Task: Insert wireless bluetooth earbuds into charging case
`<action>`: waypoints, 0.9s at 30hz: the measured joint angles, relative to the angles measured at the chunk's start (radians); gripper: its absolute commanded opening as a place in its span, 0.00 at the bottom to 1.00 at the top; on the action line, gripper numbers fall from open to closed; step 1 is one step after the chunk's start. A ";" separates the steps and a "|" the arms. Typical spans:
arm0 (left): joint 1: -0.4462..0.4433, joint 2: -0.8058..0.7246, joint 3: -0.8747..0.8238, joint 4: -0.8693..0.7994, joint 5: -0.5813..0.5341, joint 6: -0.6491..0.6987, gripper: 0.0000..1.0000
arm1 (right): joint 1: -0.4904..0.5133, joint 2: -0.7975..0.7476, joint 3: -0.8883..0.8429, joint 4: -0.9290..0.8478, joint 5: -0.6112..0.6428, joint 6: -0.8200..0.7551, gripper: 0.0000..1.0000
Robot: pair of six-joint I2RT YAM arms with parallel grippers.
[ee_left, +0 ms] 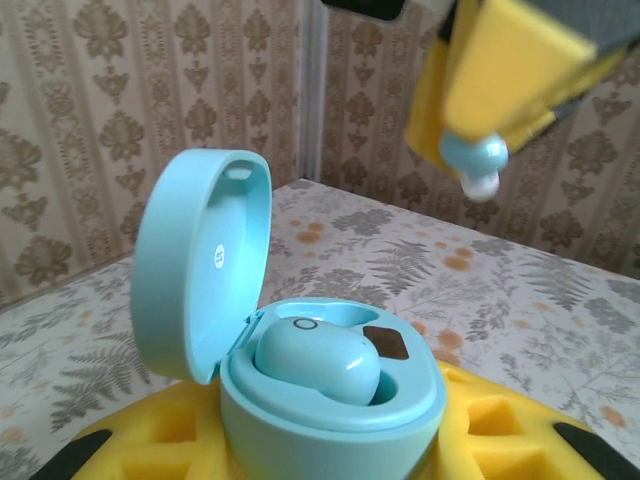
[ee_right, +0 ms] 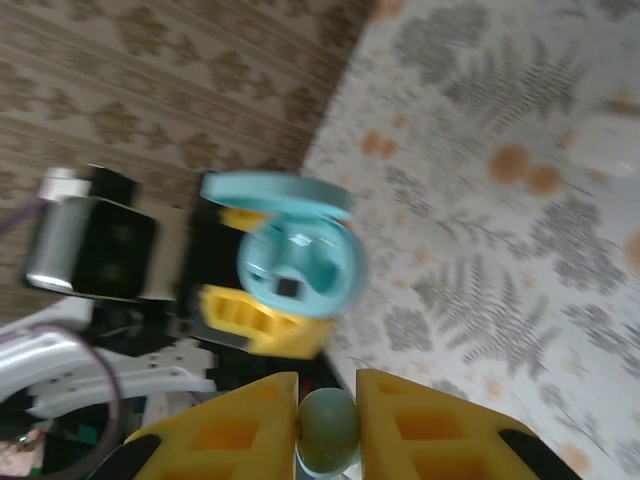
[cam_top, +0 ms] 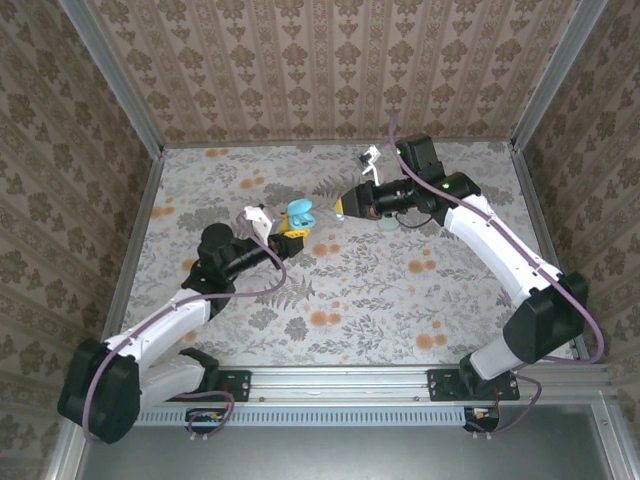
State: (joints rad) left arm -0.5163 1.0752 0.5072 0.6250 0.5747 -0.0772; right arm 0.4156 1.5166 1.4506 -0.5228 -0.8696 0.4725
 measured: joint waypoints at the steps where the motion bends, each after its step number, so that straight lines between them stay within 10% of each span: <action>1: -0.003 0.006 0.005 0.006 0.015 0.000 0.27 | 0.002 -0.001 0.000 0.029 -0.020 0.020 0.23; 27: -0.029 0.027 0.053 0.035 0.114 -0.005 0.27 | 0.063 0.059 0.000 0.157 -0.108 0.127 0.23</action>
State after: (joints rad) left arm -0.5449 1.1027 0.5598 0.6601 0.6884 -0.0822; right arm 0.4786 1.5757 1.4506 -0.3660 -0.9775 0.5991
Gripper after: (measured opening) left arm 0.347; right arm 0.228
